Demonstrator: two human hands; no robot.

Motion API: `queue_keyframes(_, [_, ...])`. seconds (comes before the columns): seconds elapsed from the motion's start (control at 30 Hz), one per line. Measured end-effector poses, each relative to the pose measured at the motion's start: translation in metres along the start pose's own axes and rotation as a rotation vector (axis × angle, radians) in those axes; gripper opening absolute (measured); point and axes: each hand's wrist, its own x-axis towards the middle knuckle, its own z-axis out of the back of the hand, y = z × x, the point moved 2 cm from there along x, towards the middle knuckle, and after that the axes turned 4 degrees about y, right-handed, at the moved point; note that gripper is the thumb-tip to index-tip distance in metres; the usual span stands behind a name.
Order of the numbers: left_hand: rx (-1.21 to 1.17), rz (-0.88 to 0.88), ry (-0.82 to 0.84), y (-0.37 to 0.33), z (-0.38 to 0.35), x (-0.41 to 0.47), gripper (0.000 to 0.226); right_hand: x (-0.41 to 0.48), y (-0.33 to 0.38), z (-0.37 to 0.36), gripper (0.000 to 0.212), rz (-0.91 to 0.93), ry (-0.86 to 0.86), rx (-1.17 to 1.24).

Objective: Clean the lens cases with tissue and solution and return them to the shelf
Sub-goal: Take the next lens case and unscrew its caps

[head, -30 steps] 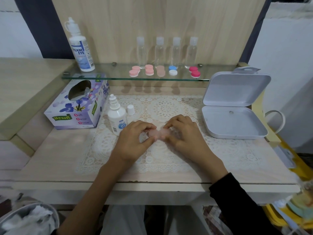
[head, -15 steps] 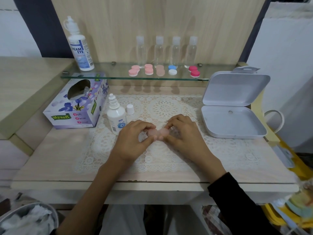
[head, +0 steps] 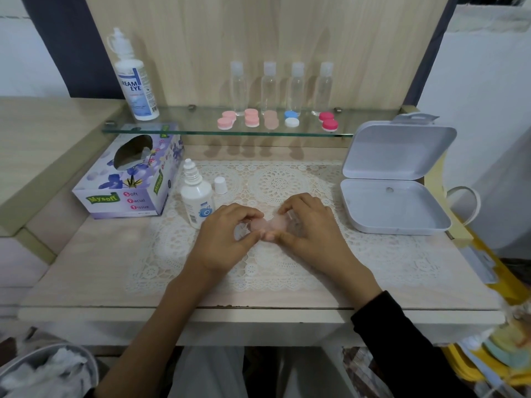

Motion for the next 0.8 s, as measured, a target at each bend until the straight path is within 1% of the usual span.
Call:
queue_keyframes(0.03, [-0.003,0.000,0.000,-0.0006,0.0004,-0.0002,0.043,-0.0003,-0.0003,0.0002,0.064,0.007,0.009,0.008])
queue_keyframes(0.07, [-0.009,0.000,0.000,-0.0010,0.0006,-0.0003,0.046,-0.0004,-0.0008,0.0000,0.058,0.013,0.019,0.002])
queue_keyframes(0.13, [-0.019,0.005,0.000,-0.0011,0.0006,-0.0004,0.048,-0.0004,-0.0011,-0.0011,0.042,0.024,0.023,-0.023])
queue_keyframes(0.17, [-0.024,0.008,0.000,-0.0011,0.0005,-0.0004,0.047,-0.0002,-0.0006,-0.0016,0.039,0.023,0.020,-0.030])
queue_keyframes(0.2, [-0.029,0.009,0.000,-0.0008,0.0003,-0.0005,0.047,0.0001,-0.0005,-0.0021,0.040,0.018,0.018,-0.031])
queue_keyframes(0.3, [-0.026,0.011,-0.002,-0.0002,-0.0007,-0.0004,0.045,0.0009,0.0004,-0.0024,0.059,0.007,0.008,-0.060])
queue_keyframes(0.37, [-0.016,0.011,-0.005,0.0003,-0.0012,-0.0002,0.039,0.0006,-0.0003,-0.0018,0.063,0.008,0.013,-0.052])
queue_keyframes(0.4, [-0.015,0.010,-0.008,0.0002,-0.0010,-0.0001,0.038,0.0000,-0.0006,-0.0016,0.063,0.016,0.013,-0.038])
queue_keyframes(0.5, [-0.024,0.009,-0.003,-0.0009,0.0001,0.0003,0.045,-0.0009,-0.0010,-0.0017,0.058,0.038,0.010,-0.011])
queue_keyframes(0.6, [-0.019,0.011,-0.001,-0.0001,-0.0006,0.0002,0.039,0.0002,-0.0003,-0.0025,0.048,0.027,-0.008,-0.020])
queue_keyframes(0.67, [-0.007,0.001,-0.008,0.0007,-0.0007,-0.0006,0.039,0.0004,0.0002,-0.0047,0.042,0.026,-0.021,-0.057])
queue_keyframes(0.73, [-0.010,-0.002,-0.010,0.0003,-0.0004,-0.0008,0.045,-0.0003,0.0005,-0.0069,0.046,0.036,-0.015,-0.091])
queue_keyframes(0.8, [-0.019,0.004,-0.008,-0.0005,-0.0002,-0.0005,0.048,-0.0008,0.0010,-0.0064,0.050,0.036,-0.003,-0.069])
